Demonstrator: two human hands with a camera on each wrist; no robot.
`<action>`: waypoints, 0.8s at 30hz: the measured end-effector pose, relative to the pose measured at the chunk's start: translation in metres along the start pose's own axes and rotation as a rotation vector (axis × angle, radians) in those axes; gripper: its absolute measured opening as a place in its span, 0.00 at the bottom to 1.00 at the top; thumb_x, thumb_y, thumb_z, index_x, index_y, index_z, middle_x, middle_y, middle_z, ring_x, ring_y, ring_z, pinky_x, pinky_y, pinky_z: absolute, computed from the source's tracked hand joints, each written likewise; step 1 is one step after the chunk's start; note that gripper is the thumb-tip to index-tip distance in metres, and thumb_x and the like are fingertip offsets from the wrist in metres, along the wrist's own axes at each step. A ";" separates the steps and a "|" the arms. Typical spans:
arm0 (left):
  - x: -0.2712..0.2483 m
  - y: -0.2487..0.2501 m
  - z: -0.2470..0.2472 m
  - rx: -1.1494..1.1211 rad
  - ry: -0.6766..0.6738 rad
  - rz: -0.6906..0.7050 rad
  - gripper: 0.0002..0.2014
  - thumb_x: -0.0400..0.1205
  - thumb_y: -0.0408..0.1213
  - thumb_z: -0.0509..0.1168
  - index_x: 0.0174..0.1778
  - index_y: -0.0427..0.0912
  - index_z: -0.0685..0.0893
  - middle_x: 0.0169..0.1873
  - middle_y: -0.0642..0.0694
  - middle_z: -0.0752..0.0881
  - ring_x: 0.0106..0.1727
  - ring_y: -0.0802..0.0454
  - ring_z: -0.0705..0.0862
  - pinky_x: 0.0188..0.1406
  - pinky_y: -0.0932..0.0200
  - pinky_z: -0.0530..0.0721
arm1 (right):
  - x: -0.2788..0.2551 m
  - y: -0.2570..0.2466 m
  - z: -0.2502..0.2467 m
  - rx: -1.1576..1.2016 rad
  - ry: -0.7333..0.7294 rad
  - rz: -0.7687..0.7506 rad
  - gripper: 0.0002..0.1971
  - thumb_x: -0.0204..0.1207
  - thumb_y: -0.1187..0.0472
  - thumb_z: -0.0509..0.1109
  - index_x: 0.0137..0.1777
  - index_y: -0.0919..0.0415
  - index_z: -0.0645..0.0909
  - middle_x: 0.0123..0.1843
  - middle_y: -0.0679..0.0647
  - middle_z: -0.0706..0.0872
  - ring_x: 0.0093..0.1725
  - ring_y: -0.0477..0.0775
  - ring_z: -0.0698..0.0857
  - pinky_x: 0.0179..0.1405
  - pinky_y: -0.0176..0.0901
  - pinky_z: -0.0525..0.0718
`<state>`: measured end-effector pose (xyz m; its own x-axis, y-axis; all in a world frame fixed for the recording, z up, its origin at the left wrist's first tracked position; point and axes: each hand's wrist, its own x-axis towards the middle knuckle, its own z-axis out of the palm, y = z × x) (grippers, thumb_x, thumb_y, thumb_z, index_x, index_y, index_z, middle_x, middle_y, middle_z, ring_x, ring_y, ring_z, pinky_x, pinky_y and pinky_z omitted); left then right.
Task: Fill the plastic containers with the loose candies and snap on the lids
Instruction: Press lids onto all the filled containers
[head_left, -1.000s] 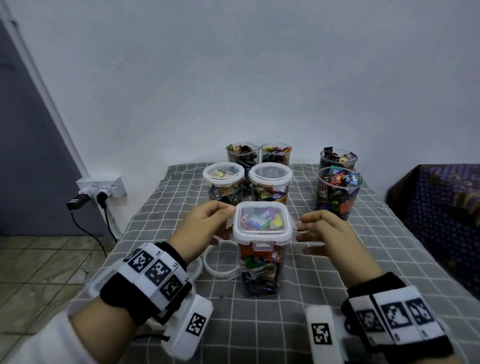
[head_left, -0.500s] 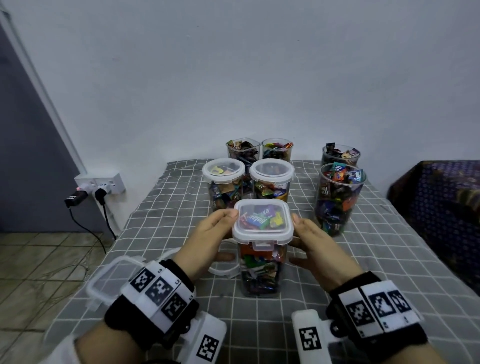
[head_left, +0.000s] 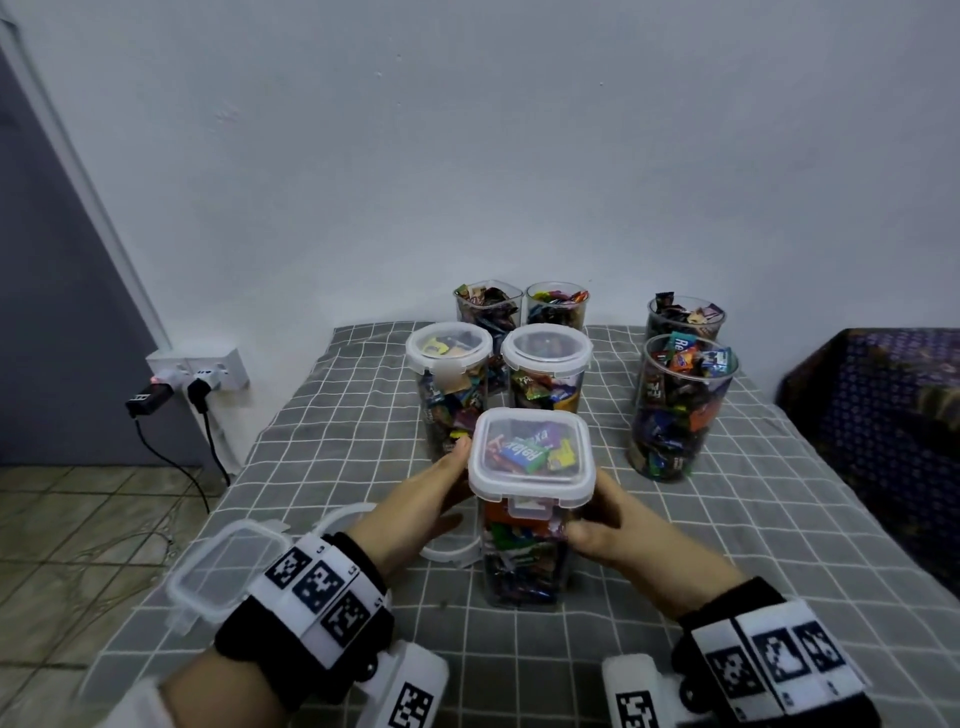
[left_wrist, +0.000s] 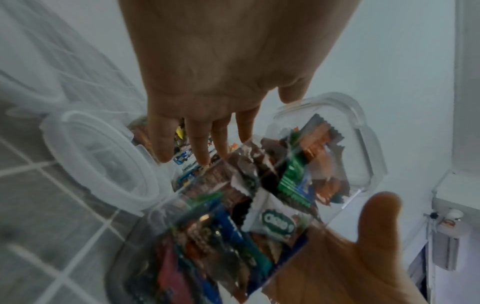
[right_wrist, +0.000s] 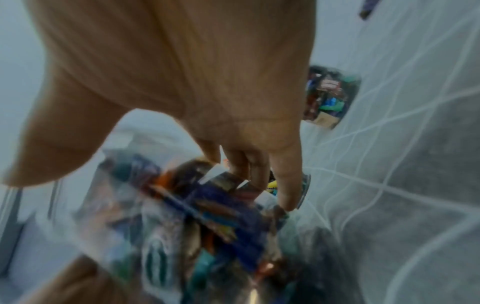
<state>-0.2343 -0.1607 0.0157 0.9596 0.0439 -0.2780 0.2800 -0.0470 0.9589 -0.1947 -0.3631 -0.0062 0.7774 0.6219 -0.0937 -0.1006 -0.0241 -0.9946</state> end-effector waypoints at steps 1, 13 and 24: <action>0.002 -0.001 0.001 -0.013 -0.015 -0.011 0.39 0.66 0.68 0.53 0.72 0.54 0.75 0.66 0.55 0.81 0.67 0.59 0.78 0.74 0.50 0.67 | 0.000 0.000 0.002 -0.036 0.002 -0.028 0.44 0.55 0.52 0.85 0.72 0.46 0.69 0.65 0.37 0.83 0.66 0.36 0.80 0.59 0.29 0.79; 0.009 -0.006 0.002 0.033 -0.051 0.123 0.37 0.72 0.70 0.49 0.74 0.56 0.73 0.68 0.54 0.80 0.68 0.58 0.78 0.76 0.48 0.67 | 0.003 0.002 0.004 -0.095 0.035 -0.110 0.37 0.60 0.66 0.82 0.67 0.45 0.71 0.58 0.32 0.86 0.61 0.31 0.81 0.51 0.22 0.77; -0.002 -0.013 0.013 0.121 -0.035 0.496 0.43 0.55 0.57 0.81 0.67 0.57 0.74 0.60 0.57 0.86 0.63 0.58 0.83 0.68 0.50 0.78 | 0.002 0.006 0.005 -0.127 0.055 -0.151 0.36 0.60 0.65 0.79 0.68 0.46 0.71 0.62 0.36 0.84 0.65 0.37 0.80 0.55 0.25 0.78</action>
<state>-0.2397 -0.1732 0.0035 0.9776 -0.0460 0.2055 -0.2104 -0.1692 0.9629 -0.1964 -0.3579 -0.0117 0.8109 0.5822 0.0586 0.0962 -0.0339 -0.9948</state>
